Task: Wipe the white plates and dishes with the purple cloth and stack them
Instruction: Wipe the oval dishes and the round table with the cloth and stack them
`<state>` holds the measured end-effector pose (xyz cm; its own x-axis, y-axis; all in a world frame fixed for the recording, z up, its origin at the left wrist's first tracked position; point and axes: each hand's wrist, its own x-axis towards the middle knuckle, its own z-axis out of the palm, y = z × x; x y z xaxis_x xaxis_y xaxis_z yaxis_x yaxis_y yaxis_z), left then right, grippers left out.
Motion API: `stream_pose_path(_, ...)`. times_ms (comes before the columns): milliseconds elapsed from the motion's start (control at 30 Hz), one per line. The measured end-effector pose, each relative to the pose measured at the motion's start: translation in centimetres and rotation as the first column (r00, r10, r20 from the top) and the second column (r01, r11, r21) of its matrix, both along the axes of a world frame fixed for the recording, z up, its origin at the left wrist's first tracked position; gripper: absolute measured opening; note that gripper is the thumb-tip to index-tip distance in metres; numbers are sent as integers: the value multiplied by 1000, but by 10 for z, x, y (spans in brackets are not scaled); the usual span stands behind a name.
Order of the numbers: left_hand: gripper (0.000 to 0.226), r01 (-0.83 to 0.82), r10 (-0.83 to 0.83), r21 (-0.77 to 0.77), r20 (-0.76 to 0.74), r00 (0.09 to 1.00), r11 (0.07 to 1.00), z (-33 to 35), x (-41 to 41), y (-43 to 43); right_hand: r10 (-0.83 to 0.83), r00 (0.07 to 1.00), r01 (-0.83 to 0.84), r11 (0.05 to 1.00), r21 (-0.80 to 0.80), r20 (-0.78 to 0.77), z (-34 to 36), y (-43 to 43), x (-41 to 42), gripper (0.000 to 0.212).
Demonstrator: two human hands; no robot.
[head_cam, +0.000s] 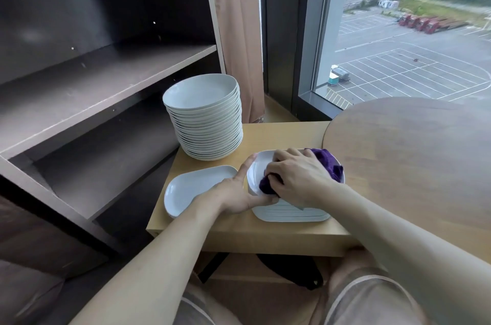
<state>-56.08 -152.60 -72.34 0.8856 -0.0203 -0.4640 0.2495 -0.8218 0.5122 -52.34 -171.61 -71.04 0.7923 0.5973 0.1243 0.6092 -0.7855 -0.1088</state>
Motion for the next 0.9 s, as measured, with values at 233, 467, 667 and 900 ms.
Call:
stream_pose_path(233,122,11,-11,-23,-9,1000,1000,-3,2,3,-188,982,188,978,-87,9,-7,-36,5,36)
stream_pose_path(467,122,32,-32,-28,-15,999,999,-6,6,6,-322,937,330,943,-44,133,-6,-30,27,42)
stream_pose_path(667,125,24,-24,-43,1,1000,999,-16,9,4,-333,926,334,942,30,179,-12,-3,31,42)
stream_pose_path(900,130,32,-31,-44,16,999,999,-18,11,5,-145,983,140,989,48,116,-8,37,23,40)
